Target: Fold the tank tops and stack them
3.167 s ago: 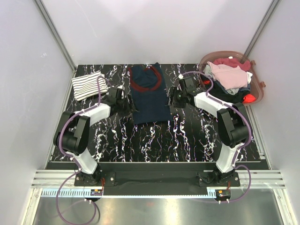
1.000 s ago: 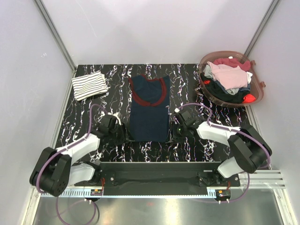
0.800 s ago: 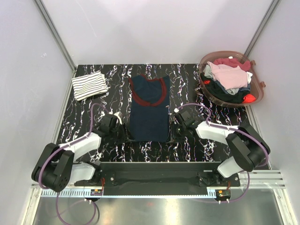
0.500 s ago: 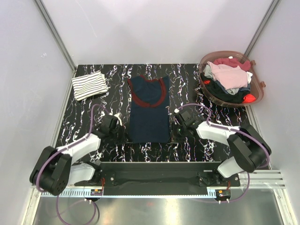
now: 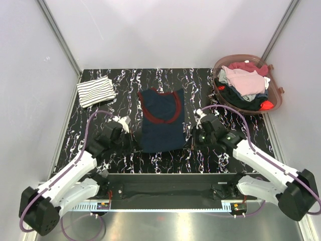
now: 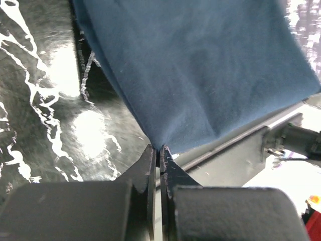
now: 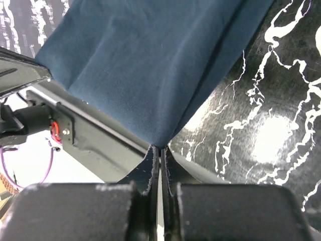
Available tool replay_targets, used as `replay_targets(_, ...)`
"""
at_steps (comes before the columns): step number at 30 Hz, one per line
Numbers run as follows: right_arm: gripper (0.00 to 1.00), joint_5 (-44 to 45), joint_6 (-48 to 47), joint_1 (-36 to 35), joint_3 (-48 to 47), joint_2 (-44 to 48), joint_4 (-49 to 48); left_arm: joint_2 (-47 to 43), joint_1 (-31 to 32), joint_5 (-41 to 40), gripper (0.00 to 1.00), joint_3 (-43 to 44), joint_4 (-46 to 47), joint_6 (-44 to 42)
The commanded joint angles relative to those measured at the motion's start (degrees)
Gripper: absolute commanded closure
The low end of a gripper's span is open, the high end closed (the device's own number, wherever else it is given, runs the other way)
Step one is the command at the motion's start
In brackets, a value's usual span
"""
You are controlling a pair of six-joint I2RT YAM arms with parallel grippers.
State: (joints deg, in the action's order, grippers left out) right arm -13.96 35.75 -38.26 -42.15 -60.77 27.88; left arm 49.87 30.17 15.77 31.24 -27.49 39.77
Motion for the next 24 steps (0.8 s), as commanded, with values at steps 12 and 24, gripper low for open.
replay_targets(12, 1.00, 4.0, -1.5, -0.6, -6.9, 10.1, 11.1, -5.0, 8.2, -1.5, 1.00, 11.2, -7.8, 5.5)
replay_targets(24, 1.00, 6.7, -1.7, -0.6, -6.8, 11.5, 12.9, -4.3, 18.1, -5.7, 1.00, 9.3, -4.4, 12.2)
